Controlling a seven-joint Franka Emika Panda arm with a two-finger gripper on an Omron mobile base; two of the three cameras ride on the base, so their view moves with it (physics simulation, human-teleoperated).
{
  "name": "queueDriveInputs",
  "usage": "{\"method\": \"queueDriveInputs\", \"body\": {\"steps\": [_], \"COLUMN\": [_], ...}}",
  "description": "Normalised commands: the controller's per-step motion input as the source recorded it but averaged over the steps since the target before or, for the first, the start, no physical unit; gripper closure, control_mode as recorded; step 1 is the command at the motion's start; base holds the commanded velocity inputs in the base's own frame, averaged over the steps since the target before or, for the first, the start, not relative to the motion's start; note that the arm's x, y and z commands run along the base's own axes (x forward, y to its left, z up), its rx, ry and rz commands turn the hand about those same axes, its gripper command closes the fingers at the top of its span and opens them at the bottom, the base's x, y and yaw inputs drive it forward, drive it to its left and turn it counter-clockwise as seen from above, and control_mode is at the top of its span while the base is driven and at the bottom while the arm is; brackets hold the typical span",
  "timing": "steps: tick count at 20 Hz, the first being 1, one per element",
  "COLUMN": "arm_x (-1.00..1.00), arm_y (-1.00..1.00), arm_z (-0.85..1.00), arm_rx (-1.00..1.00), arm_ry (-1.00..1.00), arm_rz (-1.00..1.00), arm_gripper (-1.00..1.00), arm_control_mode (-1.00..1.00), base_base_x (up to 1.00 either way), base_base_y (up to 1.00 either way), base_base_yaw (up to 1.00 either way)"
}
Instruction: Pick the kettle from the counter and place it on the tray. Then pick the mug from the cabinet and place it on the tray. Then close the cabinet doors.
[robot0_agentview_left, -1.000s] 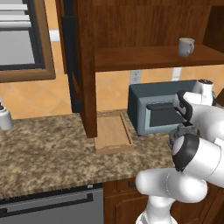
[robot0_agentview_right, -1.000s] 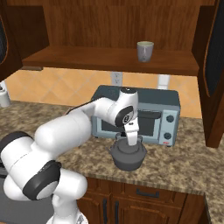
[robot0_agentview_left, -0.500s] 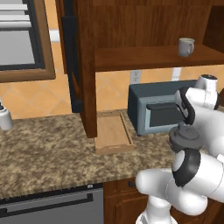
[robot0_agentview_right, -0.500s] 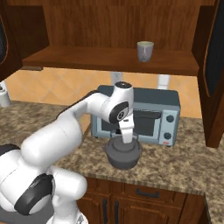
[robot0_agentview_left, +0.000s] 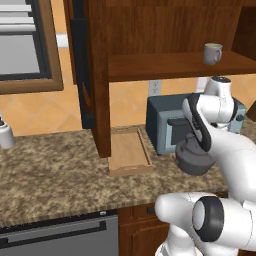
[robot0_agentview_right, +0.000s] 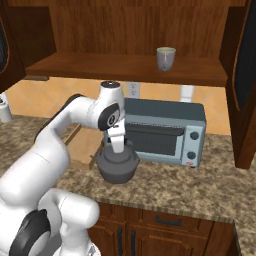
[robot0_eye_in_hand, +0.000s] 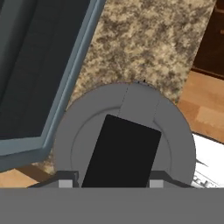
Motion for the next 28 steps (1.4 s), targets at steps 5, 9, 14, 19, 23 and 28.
{"method": "queueDriveInputs", "body": {"steps": [5,9,14,19,23,28], "arm_x": [-0.09,-0.02,0.01,0.21,0.33,0.21], "arm_y": [0.93,0.94,0.71,0.36,0.28,0.25], "arm_z": [0.3,0.1,0.0,0.0,0.0,0.0], "arm_rx": [0.0,0.0,0.0,0.0,0.0,0.0], "arm_ry": [-0.1,-0.16,-0.09,0.0,0.01,-0.02], "arm_rz": [-0.04,-0.1,-0.12,-0.11,-0.13,-0.11], "arm_gripper": [1.0,1.0,1.0,1.0,1.0,1.0], "arm_control_mode": [-1.0,-1.0,-1.0,-1.0,-1.0,-1.0], "base_base_x": [0.0,0.0,0.0,0.0,0.0,0.0], "base_base_y": [0.0,0.0,0.0,0.0,0.0,0.0], "base_base_yaw": [0.0,0.0,0.0,0.0,0.0,0.0]}}
